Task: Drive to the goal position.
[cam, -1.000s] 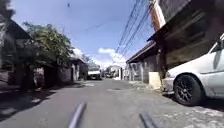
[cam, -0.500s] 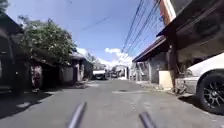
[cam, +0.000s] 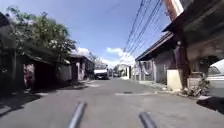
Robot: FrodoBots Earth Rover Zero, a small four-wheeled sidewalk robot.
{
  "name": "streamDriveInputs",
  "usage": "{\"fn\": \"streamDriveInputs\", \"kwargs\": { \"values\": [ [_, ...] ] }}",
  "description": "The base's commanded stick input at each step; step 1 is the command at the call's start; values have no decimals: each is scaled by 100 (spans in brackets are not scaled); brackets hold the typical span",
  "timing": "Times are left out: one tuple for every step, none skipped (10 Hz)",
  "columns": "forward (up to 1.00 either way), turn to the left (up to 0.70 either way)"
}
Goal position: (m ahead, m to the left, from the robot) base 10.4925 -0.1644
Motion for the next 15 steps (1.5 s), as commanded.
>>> {"fn": "streamDriveInputs", "kwargs": {
  "values": [
    [100, 0],
    [100, 0],
    [100, 0],
    [100, 0],
    [100, 0],
    [100, 0],
    [100, 0],
    [100, 0],
    [100, 0],
    [100, 0],
    [100, 0],
    [100, 0],
    [100, 0],
    [100, 0],
    [100, 0]
  ]
}}
